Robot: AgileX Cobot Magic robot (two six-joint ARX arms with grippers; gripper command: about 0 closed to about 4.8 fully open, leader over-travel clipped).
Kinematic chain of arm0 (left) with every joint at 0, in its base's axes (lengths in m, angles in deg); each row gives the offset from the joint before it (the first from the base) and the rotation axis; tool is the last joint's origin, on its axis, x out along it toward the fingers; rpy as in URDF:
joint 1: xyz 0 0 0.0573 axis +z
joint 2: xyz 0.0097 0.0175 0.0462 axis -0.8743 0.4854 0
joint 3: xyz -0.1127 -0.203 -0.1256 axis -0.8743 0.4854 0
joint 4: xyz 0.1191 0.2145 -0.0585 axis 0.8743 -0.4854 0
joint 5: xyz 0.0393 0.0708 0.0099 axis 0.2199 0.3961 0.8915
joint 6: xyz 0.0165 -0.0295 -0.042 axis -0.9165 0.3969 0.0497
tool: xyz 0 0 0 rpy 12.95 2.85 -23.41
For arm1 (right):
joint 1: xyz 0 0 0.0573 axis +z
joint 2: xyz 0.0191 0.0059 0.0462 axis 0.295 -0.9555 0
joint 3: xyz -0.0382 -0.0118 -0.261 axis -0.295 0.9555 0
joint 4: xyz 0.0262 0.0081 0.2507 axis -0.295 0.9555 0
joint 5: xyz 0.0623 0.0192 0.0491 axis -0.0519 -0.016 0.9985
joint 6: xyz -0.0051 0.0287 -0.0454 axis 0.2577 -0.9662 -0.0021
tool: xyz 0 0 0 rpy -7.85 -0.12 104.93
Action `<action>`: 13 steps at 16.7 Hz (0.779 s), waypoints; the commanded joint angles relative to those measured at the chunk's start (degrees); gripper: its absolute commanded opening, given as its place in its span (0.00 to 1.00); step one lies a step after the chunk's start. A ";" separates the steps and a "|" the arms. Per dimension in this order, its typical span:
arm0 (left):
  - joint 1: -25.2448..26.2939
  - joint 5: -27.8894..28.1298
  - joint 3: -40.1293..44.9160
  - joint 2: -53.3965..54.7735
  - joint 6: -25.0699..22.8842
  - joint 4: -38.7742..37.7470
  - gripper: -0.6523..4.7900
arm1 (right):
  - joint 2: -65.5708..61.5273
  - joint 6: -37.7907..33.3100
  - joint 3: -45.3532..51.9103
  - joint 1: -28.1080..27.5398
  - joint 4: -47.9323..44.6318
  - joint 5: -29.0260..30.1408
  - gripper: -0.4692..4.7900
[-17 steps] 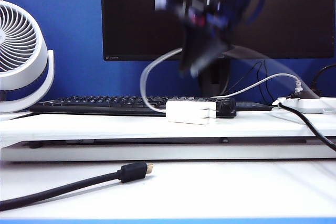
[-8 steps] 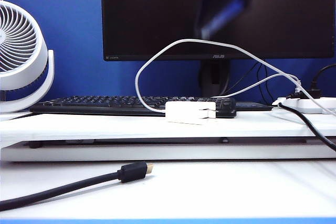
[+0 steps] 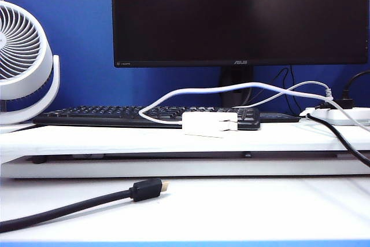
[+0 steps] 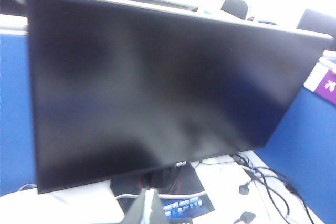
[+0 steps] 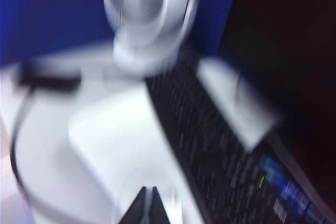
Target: Pick up the Type-C charging cable and the charging base, insert one end of the Type-C charger into the corresponding slot on the base, and finally place the plugged-in charger back on the table.
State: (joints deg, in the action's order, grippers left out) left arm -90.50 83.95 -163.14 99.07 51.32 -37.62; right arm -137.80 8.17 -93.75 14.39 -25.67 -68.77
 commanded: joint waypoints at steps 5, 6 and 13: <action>-0.09 1.27 -0.22 -19.91 -9.55 -15.41 0.11 | 19.41 -8.55 12.87 0.00 -6.51 -8.87 0.08; -0.09 1.27 -0.11 -23.93 -9.64 -20.46 0.11 | 24.17 -9.90 22.82 0.00 -14.29 -11.43 0.08; -0.02 7.65 5.79 -39.69 -9.44 -37.51 0.11 | 33.03 -17.29 63.25 -0.13 -35.04 -21.68 0.08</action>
State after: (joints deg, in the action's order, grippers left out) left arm -90.50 91.25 -158.61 60.54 41.92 -75.02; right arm -104.91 -6.30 -33.09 14.22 -57.67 -90.19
